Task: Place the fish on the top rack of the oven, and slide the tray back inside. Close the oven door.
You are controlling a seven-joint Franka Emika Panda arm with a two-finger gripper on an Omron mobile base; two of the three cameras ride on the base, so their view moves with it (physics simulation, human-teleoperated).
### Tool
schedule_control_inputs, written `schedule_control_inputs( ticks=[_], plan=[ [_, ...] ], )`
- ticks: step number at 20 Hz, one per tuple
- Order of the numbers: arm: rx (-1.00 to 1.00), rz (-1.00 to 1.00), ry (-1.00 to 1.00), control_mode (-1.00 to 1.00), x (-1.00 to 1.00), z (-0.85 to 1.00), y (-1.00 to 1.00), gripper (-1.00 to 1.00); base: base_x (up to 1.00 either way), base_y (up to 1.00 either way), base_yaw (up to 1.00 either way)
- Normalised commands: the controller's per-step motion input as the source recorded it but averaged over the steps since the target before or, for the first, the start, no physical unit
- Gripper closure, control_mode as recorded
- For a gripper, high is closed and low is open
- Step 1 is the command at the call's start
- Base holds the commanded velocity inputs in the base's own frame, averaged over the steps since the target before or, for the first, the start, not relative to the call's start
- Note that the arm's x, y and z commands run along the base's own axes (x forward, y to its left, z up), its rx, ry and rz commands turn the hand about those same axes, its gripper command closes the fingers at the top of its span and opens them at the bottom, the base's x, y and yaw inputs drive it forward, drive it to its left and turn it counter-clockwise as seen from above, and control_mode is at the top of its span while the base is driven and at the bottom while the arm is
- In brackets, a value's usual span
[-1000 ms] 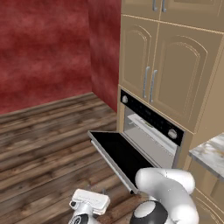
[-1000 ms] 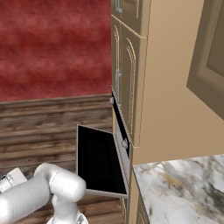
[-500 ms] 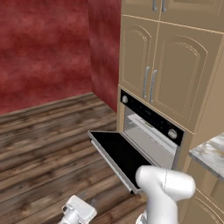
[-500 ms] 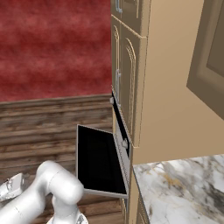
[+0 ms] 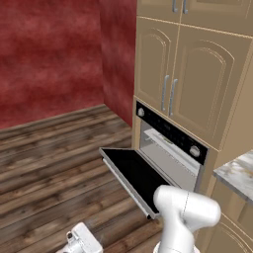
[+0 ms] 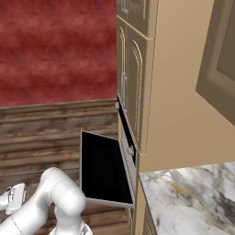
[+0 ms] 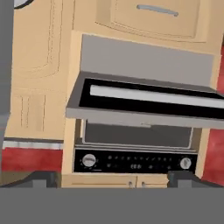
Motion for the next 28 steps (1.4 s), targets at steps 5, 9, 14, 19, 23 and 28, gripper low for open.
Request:
schedule_control_inputs(
  ticks=[5,9,14,19,23,28],
  plan=[
    [0.25,0.01,-0.21,-1.0,0.25,-0.24,-0.15,-1.0,0.0,0.0,0.0],
    [0.2,0.01,-0.04,-1.0,0.49,0.14,-0.26,-1.0,0.0,0.0,0.0],
    [0.14,0.02,0.0,-1.0,0.6,0.12,-0.26,-1.0,0.0,0.0,0.0],
    [0.1,0.04,0.0,-1.0,0.56,-0.35,-0.21,-1.0,0.0,0.0,0.0],
    [0.09,0.04,0.0,-1.0,0.49,-0.97,-0.06,-1.0,0.0,0.0,0.0],
    [0.04,0.0,0.0,-1.0,0.48,-0.65,0.0,-1.0,0.0,0.0,0.0]
  ],
)
